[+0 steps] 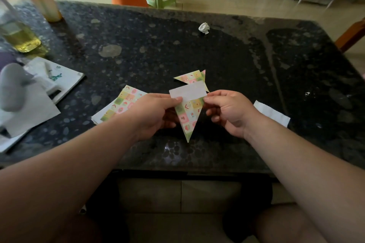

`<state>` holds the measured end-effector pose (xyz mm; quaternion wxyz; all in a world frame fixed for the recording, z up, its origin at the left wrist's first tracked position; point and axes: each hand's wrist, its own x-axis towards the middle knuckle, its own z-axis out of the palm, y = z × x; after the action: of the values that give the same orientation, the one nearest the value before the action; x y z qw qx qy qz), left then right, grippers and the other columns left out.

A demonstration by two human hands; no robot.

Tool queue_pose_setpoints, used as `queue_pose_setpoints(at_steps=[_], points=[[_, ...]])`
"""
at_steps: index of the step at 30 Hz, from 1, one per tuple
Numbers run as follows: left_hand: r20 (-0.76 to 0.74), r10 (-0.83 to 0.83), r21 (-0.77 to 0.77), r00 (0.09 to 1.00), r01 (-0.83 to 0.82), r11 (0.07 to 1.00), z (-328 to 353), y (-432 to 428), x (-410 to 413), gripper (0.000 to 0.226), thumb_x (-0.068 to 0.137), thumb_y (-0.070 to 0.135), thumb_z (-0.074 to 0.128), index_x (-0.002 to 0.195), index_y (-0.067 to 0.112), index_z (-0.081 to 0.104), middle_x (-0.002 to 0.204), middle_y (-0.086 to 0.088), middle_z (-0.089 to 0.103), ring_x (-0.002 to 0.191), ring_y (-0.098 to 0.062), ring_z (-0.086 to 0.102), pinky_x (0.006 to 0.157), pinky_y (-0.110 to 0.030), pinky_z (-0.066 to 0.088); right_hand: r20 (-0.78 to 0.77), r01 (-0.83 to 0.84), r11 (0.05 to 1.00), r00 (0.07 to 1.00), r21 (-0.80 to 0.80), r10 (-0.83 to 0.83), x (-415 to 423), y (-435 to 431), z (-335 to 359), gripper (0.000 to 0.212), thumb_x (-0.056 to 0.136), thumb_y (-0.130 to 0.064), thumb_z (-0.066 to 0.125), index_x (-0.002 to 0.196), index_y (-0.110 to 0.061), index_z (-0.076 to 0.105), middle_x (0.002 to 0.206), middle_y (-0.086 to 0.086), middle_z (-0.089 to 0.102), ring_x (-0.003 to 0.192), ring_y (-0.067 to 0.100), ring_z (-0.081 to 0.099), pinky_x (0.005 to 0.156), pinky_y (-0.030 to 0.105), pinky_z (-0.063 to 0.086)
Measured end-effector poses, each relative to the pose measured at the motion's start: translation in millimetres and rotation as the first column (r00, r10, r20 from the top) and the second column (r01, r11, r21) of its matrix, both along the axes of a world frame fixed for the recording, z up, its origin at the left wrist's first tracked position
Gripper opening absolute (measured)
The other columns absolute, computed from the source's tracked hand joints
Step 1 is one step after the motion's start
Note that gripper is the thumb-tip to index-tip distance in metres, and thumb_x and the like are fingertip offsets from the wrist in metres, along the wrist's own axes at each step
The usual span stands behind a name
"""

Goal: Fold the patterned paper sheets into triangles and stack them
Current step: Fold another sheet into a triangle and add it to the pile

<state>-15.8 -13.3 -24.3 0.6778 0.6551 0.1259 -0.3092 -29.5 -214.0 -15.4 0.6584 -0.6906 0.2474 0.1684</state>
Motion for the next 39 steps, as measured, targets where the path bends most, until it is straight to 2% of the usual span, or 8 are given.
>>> queue_pose_setpoints(at_steps=[4,8,13,16,20,25,32,39], points=[[-0.100,-0.029,-0.143,0.995,0.014,0.990,3.8,1.9,0.0,0.025,0.104,0.024,0.048,0.104,0.010,0.068,0.098,-0.012,0.075,0.077,-0.021,0.070,0.060,-0.030,0.049,-0.011,0.018,0.999,1.000,0.042,-0.018,0.8,-1.1,0.5,0.008,0.096,-0.013,0.070,0.102,-0.011,0.074,0.085,0.005,0.077,0.070,0.016,0.063,0.051,0.024,0.044],[-0.126,-0.020,-0.204,0.992,-0.007,0.979,3.8,3.5,-1.1,0.025,0.103,0.016,0.044,0.108,0.007,0.067,0.096,-0.014,0.075,0.077,-0.024,0.073,0.056,-0.030,0.057,-0.009,0.030,0.998,1.000,0.048,-0.029,0.9,0.7,0.6,0.008,0.097,-0.014,0.069,0.104,-0.011,0.071,0.091,0.009,0.078,0.071,0.017,0.067,0.051,0.024,0.047],[-0.043,0.010,-0.169,0.999,-0.017,0.986,0.4,-2.7,-3.8,0.023,0.103,0.004,0.049,0.117,-0.002,0.066,0.103,-0.019,0.076,0.081,-0.027,0.076,0.058,-0.030,0.060,0.052,0.015,1.000,0.999,0.022,-0.016,-2.2,11.9,3.4,0.022,0.095,-0.019,0.074,0.111,-0.010,0.061,0.101,0.013,0.076,0.080,0.023,0.079,0.063,0.035,0.062],[0.002,0.026,-0.029,1.000,-0.026,0.999,-5.2,-3.3,-3.0,0.018,0.101,0.005,0.058,0.117,0.000,0.066,0.100,-0.017,0.077,0.085,-0.028,0.077,0.062,-0.033,0.060,0.054,0.009,1.000,0.999,0.003,-0.009,-4.3,17.6,4.7,0.036,0.089,-0.018,0.080,0.114,-0.014,0.055,0.108,0.013,0.072,0.085,0.024,0.078,0.067,0.043,0.065],[0.099,-0.025,0.123,0.995,0.012,0.992,-12.1,-6.7,-5.5,0.015,0.095,0.011,0.069,0.110,0.008,0.072,0.096,-0.010,0.079,0.087,-0.025,0.077,0.070,-0.039,0.061,-0.007,-0.030,0.998,1.000,-0.057,0.029,-7.4,23.2,3.2,0.047,0.083,-0.035,0.085,0.116,-0.019,0.054,0.112,0.009,0.070,0.095,0.024,0.074,0.070,0.044,0.066],[0.157,-0.045,0.175,0.987,0.017,0.984,-17.2,-9.6,-7.0,0.021,0.090,0.021,0.077,0.109,0.014,0.073,0.096,-0.004,0.079,0.088,-0.022,0.077,0.076,-0.044,0.063,-0.089,-0.117,0.987,0.990,-0.109,0.107,-6.5,26.0,-0.5,0.034,0.085,-0.027,0.084,0.109,-0.019,0.061,0.107,0.007,0.073,0.098,0.022,0.071,0.070,0.037,0.064],[0.200,-0.124,0.277,0.972,0.065,0.959,-22.6,-7.7,-5.9,0.025,0.089,0.027,0.078,0.113,0.024,0.074,0.097,0.004,0.079,0.089,-0.018,0.076,0.067,-0.032,0.055,-0.138,-0.113,0.993,0.985,-0.034,0.107,-4.1,21.8,-2.4,0.021,0.088,-0.015,0.076,0.108,-0.014,0.069,0.098,0.009,0.078,0.095,0.023,0.075,0.070,0.035,0.059],[0.161,-0.051,0.215,0.986,0.015,0.977,-19.9,-7.2,-4.9,0.017,0.097,0.021,0.068,0.112,0.024,0.075,0.097,0.003,0.079,0.088,-0.018,0.074,0.064,-0.030,0.050,-0.161,-0.106,0.993,0.982,-0.041,0.098,-1.7,17.5,-6.5,0.021,0.089,-0.032,0.077,0.104,-0.017,0.074,0.087,0.002,0.080,0.086,0.019,0.071,0.071,0.032,0.051]])
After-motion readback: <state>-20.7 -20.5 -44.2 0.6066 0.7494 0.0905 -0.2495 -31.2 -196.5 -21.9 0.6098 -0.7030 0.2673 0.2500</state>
